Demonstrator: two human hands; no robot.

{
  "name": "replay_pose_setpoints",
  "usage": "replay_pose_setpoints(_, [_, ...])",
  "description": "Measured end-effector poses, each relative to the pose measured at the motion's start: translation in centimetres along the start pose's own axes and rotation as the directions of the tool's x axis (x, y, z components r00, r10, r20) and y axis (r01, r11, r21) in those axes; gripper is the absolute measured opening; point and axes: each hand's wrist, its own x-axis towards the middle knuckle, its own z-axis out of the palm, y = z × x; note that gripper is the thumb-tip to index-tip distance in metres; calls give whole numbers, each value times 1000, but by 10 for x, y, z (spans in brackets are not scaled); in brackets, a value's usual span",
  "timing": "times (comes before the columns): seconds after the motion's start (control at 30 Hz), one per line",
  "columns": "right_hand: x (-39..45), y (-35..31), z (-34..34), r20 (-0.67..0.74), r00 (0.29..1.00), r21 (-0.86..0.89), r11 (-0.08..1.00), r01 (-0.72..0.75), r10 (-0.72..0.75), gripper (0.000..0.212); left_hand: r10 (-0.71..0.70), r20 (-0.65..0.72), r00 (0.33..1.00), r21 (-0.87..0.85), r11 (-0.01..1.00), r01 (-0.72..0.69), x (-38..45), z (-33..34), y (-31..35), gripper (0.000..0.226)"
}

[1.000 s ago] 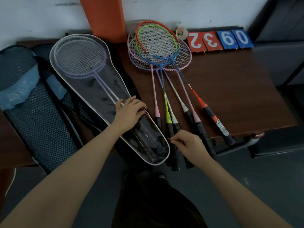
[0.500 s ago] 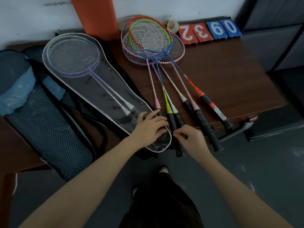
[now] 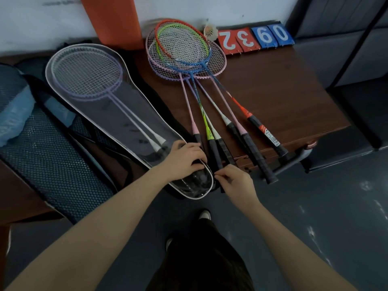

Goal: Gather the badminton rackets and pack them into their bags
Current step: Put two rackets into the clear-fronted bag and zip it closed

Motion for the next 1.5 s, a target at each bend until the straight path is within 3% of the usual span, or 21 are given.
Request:
replay_pose_setpoints(0.2, [-3, -1, -2, -46, 999, 10, 1000, -21, 22, 3, -118, -303, 946, -139, 987, 78, 9, -8, 1, 6])
replay_pose_setpoints(0.37, [-6, -6, 1, 25, 1000, -62, 998, 9, -7, 4, -152, -316, 936, -113, 986, 122, 4, -3, -2, 13])
replay_pose_setpoints(0.6, [45, -45, 10, -112, 990, -161, 985, 65, -83, 14, -333, -317, 888, -41, 940, 338, -37, -20, -18, 45])
replay_pose_setpoints(0.73, [88, -71, 32, -30, 983, -239, 956, 170, -182, 22, -508, -389, 769, -85, 851, 519, -63, -37, -39, 44])
replay_pose_setpoints(0.87, [135, -85, 58, 129, 977, -245, 949, 197, -169, 33, -686, -314, 656, -130, 715, 687, -69, -59, -72, 54])
replay_pose_setpoints(1.03, [202, -92, 86, 308, 948, -234, 959, 159, -82, 45, -873, -204, 442, -352, 487, 799, -59, -78, -115, 65])
replay_pose_setpoints(1.23, [258, -98, 117, 430, 902, -189, 976, 112, -20, 46, -948, -122, 294, -653, 300, 696, -47, -76, -148, 69])
replay_pose_setpoints(1.37, [269, -99, 124, 446, 893, -32, 997, 76, -54, 45, -950, -200, 239, -738, 306, 601, -44, -80, -154, 63])
replay_pose_setpoints(1.5, [258, -113, 123, 331, 931, 128, 985, 116, -153, 45, -944, -279, 176, -785, 330, 525, -42, -91, -148, 64])
